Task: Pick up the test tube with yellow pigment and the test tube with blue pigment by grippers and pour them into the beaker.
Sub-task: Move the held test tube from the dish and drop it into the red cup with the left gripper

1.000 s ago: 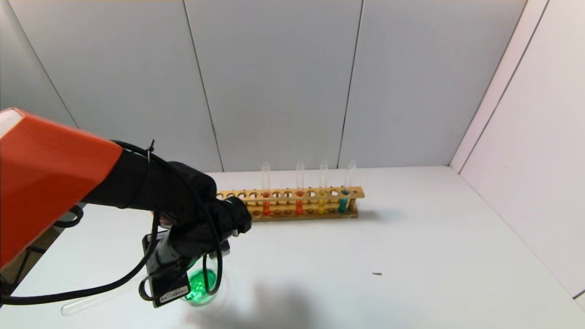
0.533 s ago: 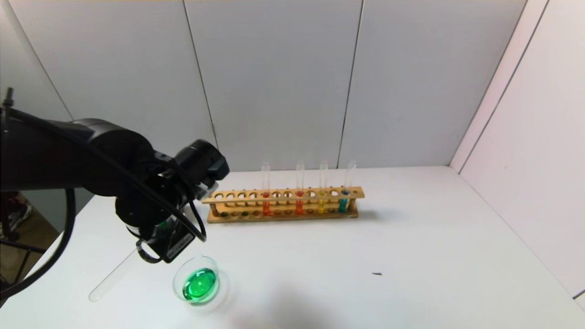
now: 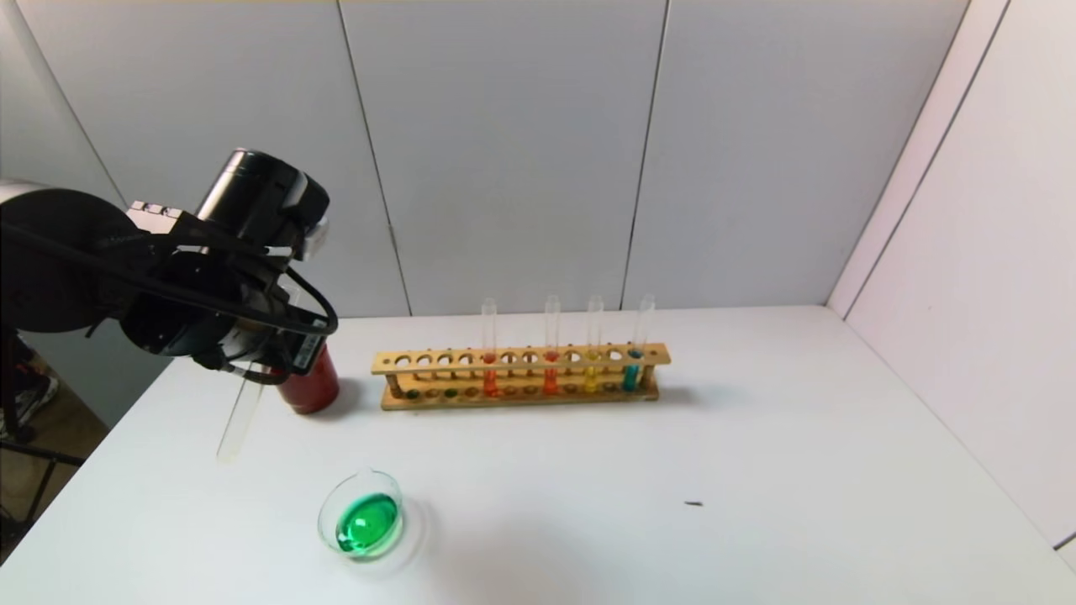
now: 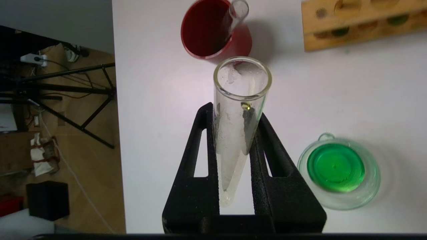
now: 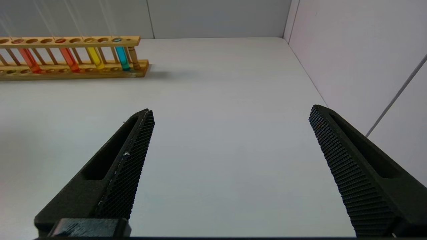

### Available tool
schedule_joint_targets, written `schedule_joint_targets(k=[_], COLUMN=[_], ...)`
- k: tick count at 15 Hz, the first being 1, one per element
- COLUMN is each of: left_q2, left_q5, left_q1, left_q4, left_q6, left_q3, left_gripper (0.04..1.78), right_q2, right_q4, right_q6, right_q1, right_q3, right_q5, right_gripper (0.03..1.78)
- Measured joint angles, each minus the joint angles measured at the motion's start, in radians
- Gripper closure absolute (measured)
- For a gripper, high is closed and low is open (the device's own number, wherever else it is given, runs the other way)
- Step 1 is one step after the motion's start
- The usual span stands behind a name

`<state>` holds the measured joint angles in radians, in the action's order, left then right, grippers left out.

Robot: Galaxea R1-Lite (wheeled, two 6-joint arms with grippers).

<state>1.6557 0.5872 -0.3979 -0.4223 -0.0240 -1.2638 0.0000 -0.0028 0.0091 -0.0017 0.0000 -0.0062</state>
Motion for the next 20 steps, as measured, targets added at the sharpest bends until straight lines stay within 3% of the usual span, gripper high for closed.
schedule_joint_targets(k=[5, 9, 11, 14, 20], left_q2=[0.023, 0.077, 0.112, 0.183, 0.297], left_q5=[-0.010, -0.087, -0.171, -0.199, -0.208], left_q1=[0.099, 0.206, 0.255, 0.287, 0.328], left_q4=[0.231, 0.386, 0.459, 0.587, 0.649], left_q6=[0.004, 0.017, 0.042, 0.050, 0.048], left_q3=[0.004, -0.002, -0.003, -0.004, -0.036], left_gripper=[1.50, 1.51, 1.51, 1.51, 1.51], right_q2=[0.000, 0.000, 0.000, 0.000, 0.000], right_q4=[0.000, 0.000, 0.000, 0.000, 0.000], right_q6=[0.000, 0.000, 0.000, 0.000, 0.000], right_q1=[0.000, 0.000, 0.000, 0.000, 0.000], right_q3=[0.000, 0.000, 0.000, 0.000, 0.000], right_q5=[0.000, 0.000, 0.000, 0.000, 0.000], right_gripper=[0.11, 0.11, 0.11, 0.11, 0.11])
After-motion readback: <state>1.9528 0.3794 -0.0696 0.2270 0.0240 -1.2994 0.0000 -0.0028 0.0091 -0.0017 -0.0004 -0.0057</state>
